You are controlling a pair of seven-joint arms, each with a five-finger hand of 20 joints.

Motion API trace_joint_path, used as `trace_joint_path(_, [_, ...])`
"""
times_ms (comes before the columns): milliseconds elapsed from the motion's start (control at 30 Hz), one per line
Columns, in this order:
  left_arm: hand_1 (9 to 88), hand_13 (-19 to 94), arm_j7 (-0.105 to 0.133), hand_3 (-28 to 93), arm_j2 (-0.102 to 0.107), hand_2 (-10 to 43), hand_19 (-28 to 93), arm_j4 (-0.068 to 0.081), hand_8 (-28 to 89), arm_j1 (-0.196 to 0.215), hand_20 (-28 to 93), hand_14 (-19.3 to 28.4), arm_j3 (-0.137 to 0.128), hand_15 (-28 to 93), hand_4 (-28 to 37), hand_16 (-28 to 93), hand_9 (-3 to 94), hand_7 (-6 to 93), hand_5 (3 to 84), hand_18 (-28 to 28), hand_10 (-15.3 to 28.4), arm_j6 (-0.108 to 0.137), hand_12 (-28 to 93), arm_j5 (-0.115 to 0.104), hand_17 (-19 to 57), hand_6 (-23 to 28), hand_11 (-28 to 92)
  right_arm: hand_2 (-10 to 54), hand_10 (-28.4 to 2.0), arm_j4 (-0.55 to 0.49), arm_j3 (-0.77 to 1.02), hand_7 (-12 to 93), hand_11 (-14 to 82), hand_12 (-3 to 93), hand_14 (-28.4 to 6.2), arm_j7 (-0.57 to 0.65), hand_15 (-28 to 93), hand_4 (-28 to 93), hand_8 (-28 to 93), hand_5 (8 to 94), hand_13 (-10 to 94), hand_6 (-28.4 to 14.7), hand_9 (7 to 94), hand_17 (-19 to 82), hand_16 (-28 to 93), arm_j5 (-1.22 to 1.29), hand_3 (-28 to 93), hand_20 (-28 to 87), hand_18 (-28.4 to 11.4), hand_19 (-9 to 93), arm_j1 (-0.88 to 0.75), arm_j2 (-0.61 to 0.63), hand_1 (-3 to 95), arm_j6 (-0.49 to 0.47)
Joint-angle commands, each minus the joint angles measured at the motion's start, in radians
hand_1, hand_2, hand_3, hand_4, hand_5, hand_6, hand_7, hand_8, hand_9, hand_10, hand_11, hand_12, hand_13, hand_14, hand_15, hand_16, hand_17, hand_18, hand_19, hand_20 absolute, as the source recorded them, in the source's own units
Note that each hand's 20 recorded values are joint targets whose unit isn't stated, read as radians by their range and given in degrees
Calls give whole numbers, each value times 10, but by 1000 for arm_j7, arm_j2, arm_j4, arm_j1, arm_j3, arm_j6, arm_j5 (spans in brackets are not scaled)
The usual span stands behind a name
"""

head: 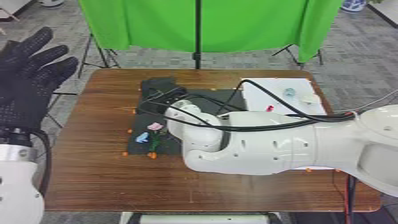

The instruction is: Arrange flowers

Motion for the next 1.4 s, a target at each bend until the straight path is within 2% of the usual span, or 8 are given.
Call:
trace_joint_path(33, [217, 247, 29, 751, -58, 122, 738, -13, -90, 120, 11, 282, -9, 583, -283, -126, 307, 132, 362, 258, 209, 40, 90, -13, -57, 111, 304, -34, -128, -95, 170, 161, 250, 155, -92, 27, 572, -283, -126, 587, 699, -10, 766, 254, 152, -14, 750, 303, -218, 823, -130, 237, 272, -44])
trace_joint_path(167, [215, 250, 35, 749, -82, 123, 741, -20, -90, 159, 10, 283, -10, 601, -283, -126, 307, 131, 360, 260, 209, 48, 91, -15, -56, 110, 303, -30, -138, -161, 361, 156, 237, 149, -103, 42, 573, -283, -124, 565, 680, -16, 737, 246, 143, -45, 750, 298, -221, 814, -291, 351, 274, -106])
trace_joint_path(267, [213, 251, 39, 749, -85, 123, 742, -20, -90, 167, 8, 284, 3, 605, -283, -130, 306, 131, 360, 260, 209, 48, 91, -16, -56, 109, 302, -27, -146, -188, 420, 151, 230, 146, -106, 70, 576, -282, -122, 557, 670, -19, 724, 239, 136, -60, 750, 294, -223, 809, -348, 431, 283, -83])
trace_joint_path(400, [212, 248, 72, 749, -86, 122, 742, -20, -90, 187, 5, 284, 20, 604, -283, -133, 302, 130, 358, 260, 208, 57, 92, -29, -56, 109, 300, -28, -152, -225, 492, 147, 225, 144, -113, 102, 578, -282, -120, 548, 662, -22, 709, 237, 129, -79, 752, 291, -224, 808, -421, 535, 285, -49])
trace_joint_path(600, [205, 245, 73, 750, -85, 121, 743, -19, -89, 199, 3, 284, 30, 604, -283, -135, 292, 129, 352, 260, 206, 53, 92, -30, -57, 105, 292, -29, -159, -251, 693, 141, 222, 143, -116, 165, 585, -278, -117, 537, 667, -29, 705, 248, 123, -74, 756, 287, -229, 814, -616, 651, 292, -18])
trace_joint_path(767, [203, 246, 74, 750, -76, 120, 747, -16, -90, 187, 3, 284, 42, 603, -283, -136, 289, 129, 348, 261, 204, 50, 94, -30, -57, 103, 288, -28, -171, -214, 771, 125, 233, 144, -109, 232, 613, -275, -109, 475, 709, -56, 706, 311, 124, -54, 752, 272, -234, 863, -692, 687, 294, -8])
trace_joint_path(900, [203, 245, 50, 749, -74, 121, 748, -9, -90, 160, 2, 284, 54, 603, -283, -136, 289, 130, 348, 261, 205, 35, 95, -23, -56, 103, 287, -30, -175, -195, 821, 107, 240, 142, -99, 282, 606, -267, -100, 459, 753, -68, 734, 365, 125, -48, 740, 192, -240, 919, -738, 711, 296, -37])
trace_joint_path(1400, [205, 243, 69, 750, -59, 122, 750, -5, -91, 141, -6, 284, 80, 603, -283, -136, 288, 132, 343, 260, 205, 37, 96, -33, -56, 101, 292, -45, -177, -83, 853, 83, 231, 142, -94, 346, 576, -258, -92, 414, 794, -77, 765, 408, 141, 24, 728, 160, -246, 932, -761, 750, 305, -150])
